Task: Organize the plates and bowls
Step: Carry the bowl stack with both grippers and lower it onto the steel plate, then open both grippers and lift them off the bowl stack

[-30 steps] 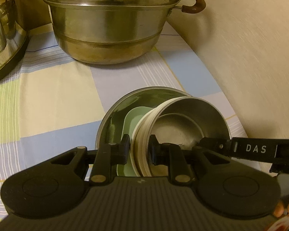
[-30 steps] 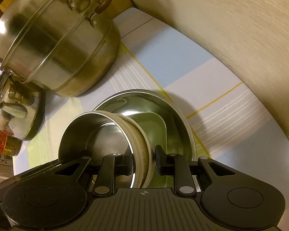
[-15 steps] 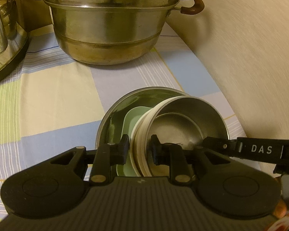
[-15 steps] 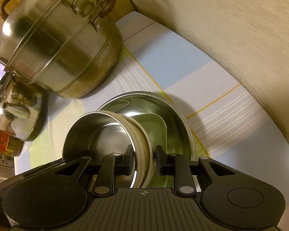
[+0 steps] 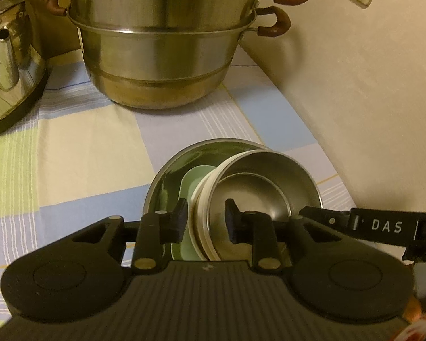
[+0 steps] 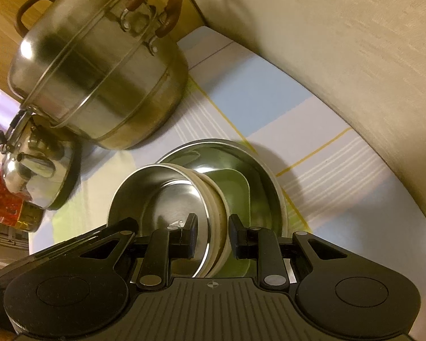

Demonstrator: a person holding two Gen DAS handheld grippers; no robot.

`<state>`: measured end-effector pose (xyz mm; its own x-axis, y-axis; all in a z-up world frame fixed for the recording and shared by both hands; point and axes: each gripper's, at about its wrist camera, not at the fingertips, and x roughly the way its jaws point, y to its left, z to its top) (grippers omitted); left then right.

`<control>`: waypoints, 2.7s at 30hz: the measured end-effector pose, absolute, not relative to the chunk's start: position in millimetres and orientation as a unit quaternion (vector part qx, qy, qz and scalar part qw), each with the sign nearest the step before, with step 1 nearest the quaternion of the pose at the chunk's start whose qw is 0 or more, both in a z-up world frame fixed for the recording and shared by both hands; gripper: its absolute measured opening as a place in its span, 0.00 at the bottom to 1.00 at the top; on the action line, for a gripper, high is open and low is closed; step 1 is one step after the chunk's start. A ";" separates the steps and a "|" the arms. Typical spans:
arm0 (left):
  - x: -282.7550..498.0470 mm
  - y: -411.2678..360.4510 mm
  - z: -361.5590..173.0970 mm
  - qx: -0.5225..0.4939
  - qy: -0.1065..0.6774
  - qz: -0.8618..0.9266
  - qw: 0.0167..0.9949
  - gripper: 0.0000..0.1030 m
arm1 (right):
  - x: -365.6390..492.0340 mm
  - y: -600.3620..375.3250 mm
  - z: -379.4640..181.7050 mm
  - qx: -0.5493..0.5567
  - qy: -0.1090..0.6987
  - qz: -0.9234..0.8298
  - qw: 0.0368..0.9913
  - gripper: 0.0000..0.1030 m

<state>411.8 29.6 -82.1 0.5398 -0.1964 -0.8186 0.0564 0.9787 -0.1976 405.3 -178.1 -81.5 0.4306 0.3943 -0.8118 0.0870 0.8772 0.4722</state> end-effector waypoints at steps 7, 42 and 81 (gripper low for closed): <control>401.2 30.4 -76.3 -0.067 0.467 -0.072 0.879 0.24 | 396.3 -180.2 -78.7 0.228 0.519 0.098 0.818 0.23; 395.3 31.2 -73.7 -0.060 0.467 -0.090 0.877 0.10 | 402.6 -204.0 -80.0 0.333 0.544 0.078 0.766 0.04; 180.9 44.3 -0.6 -0.034 0.380 -0.062 0.922 0.20 | 210.3 -207.0 -24.1 0.171 0.428 0.189 0.867 0.59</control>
<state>180.9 44.3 -0.6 0.7031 -0.1403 -0.6972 0.0881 0.9900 -0.1104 210.3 -207.0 -24.1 0.5625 0.4739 -0.6775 -0.1818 0.8703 0.4578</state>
